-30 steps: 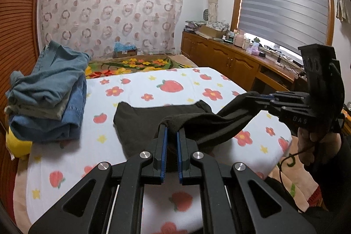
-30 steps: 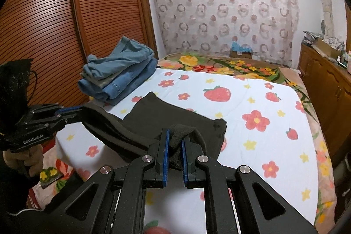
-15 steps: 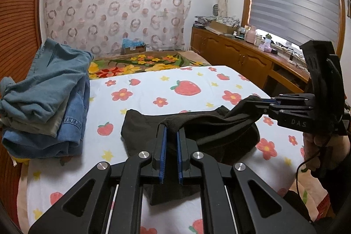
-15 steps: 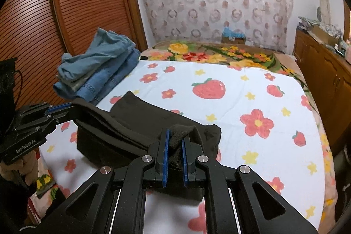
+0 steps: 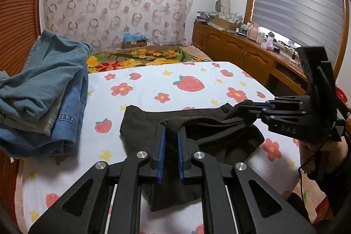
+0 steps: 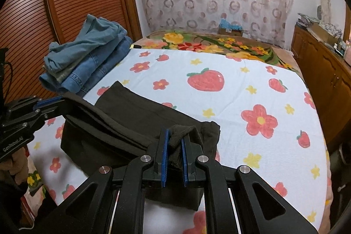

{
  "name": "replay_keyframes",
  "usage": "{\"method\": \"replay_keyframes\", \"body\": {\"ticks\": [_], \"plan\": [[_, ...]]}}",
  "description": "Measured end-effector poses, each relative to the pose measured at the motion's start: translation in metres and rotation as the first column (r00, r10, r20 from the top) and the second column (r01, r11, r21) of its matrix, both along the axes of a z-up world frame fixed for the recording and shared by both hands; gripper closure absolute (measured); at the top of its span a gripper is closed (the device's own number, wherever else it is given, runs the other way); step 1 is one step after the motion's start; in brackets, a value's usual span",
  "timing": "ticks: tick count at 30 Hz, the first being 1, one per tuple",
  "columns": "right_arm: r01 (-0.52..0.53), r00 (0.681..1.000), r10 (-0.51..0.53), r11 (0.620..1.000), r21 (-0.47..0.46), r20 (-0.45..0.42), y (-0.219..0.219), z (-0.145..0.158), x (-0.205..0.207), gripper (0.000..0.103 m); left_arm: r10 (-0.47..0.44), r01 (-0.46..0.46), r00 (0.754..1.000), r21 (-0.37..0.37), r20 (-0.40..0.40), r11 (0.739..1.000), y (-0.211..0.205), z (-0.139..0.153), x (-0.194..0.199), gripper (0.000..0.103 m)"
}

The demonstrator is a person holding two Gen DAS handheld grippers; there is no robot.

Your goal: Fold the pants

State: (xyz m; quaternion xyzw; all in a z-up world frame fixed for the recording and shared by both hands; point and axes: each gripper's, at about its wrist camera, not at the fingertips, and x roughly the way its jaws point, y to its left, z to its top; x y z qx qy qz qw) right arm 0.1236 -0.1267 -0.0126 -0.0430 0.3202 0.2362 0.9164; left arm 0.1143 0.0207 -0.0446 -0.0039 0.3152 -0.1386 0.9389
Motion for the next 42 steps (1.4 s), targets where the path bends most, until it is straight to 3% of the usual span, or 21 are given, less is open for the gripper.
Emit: {"method": "replay_keyframes", "body": {"ticks": [3, 7, 11, 13, 17, 18, 23, 29, 34, 38, 42], "plan": [[0.005, 1.000, -0.005, 1.000, -0.013, -0.005, 0.002, -0.001, 0.004, 0.093, 0.004, -0.004, 1.000, 0.004, 0.014, 1.000, 0.001, 0.002, -0.001, 0.082], [0.008, 1.000, -0.008, 1.000, -0.021, -0.018, 0.004, -0.004, 0.012, 0.093, 0.004, -0.003, 0.999, -0.013, 0.033, 1.000, 0.006, 0.006, -0.004, 0.057], [0.004, 1.000, -0.005, 1.000, -0.023, -0.018, 0.007, -0.003, 0.019, 0.093, 0.007, -0.007, 1.000, -0.012, 0.021, 1.000, 0.009, 0.002, -0.005, 0.049], [0.005, 1.000, -0.005, 1.000, -0.030, -0.010, 0.008, 0.000, 0.020, 0.090, 0.007, -0.007, 1.000, -0.007, 0.011, 1.000, 0.009, -0.002, -0.006, 0.049], [0.010, 1.000, -0.010, 1.000, -0.009, 0.017, 0.002, 0.008, 0.018, 0.065, 0.010, -0.010, 1.000, -0.007, -0.019, 1.000, 0.011, -0.016, -0.011, 0.049], [0.019, 0.999, -0.019, 1.000, -0.003, 0.025, -0.001, 0.010, 0.017, 0.064, 0.011, -0.011, 1.000, -0.010, -0.025, 1.000, 0.012, -0.018, -0.012, 0.049], [0.002, 1.000, -0.002, 1.000, -0.001, 0.031, -0.017, 0.012, 0.003, 0.064, 0.021, -0.022, 0.998, -0.013, -0.063, 1.000, 0.016, -0.033, -0.017, 0.049], [-0.030, 0.999, 0.029, 0.999, -0.028, -0.026, -0.032, -0.009, -0.016, 0.064, 0.014, -0.016, 0.996, -0.019, -0.087, 1.000, 0.019, -0.042, -0.022, 0.049], [-0.048, 0.997, 0.045, 0.998, -0.033, -0.068, -0.037, -0.027, -0.024, 0.064, -0.004, 0.001, 0.994, -0.020, -0.105, 1.000, 0.016, -0.048, -0.022, 0.062], [-0.052, 0.995, 0.050, 0.998, -0.023, -0.087, -0.035, -0.034, -0.022, 0.064, -0.005, 0.005, 0.992, -0.001, -0.128, 1.000, 0.012, -0.053, -0.020, 0.064], [-0.068, 0.992, 0.066, 0.998, -0.014, -0.104, -0.033, -0.036, -0.019, 0.075, 0.016, -0.012, 0.985, 0.026, -0.171, 1.000, 0.012, -0.060, -0.014, 0.063]]}}
